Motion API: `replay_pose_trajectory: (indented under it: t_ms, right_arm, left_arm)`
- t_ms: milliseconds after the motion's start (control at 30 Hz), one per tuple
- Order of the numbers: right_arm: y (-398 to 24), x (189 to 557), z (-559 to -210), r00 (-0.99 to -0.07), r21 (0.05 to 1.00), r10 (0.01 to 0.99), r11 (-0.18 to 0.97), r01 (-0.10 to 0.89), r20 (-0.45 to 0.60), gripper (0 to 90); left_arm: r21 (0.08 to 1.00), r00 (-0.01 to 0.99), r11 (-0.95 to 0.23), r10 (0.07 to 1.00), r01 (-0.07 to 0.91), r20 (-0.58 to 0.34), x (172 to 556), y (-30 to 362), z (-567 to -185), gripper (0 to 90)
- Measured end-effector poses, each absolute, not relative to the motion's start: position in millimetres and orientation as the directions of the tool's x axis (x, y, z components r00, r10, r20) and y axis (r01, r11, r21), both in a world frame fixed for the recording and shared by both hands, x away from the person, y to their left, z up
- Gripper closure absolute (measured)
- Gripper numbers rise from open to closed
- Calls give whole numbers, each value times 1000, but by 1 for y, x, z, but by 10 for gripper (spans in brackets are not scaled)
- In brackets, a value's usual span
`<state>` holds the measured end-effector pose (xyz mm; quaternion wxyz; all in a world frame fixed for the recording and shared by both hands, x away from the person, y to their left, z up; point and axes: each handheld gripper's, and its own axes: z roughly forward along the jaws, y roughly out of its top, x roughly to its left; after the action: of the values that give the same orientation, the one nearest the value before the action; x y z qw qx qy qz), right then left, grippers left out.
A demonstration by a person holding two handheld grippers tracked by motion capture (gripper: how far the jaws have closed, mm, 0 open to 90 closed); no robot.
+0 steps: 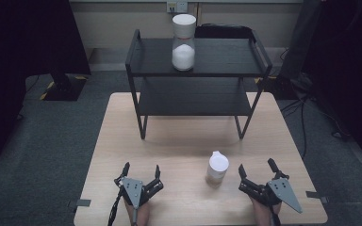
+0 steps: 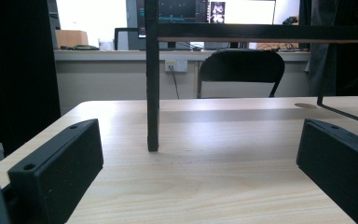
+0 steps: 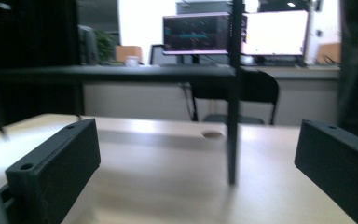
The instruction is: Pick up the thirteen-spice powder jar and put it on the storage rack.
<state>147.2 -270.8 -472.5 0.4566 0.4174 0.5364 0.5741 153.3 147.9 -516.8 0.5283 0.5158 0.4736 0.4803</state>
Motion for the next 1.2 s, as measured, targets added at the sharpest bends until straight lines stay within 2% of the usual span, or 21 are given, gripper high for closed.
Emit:
replay_pose_trajectory:
  t_ms: [200,367,533,700,1200]
  right_arm:
    - [-253,156,-456,-330,996,944,-14,-89,-16,0]
    - [-235,160,-469,-379,999,925,-7,-49,-12,16]
    - [-217,159,-485,-381,999,923,47,-17,-50,67]
    - [-213,161,-491,-372,999,928,33,26,-21,144]
    - [-213,163,-496,-372,999,928,35,36,-19,290]
  left_arm:
    - [1000,90,7,996,-19,-5,153,148,-517,0]
    - [1000,93,6,996,-19,-5,153,148,-517,0]
    - [1000,93,6,996,-19,-4,153,148,-517,0]
    - [1000,93,6,996,-19,-4,153,148,-517,0]
    - [1000,93,6,996,-19,-4,153,148,-517,0]
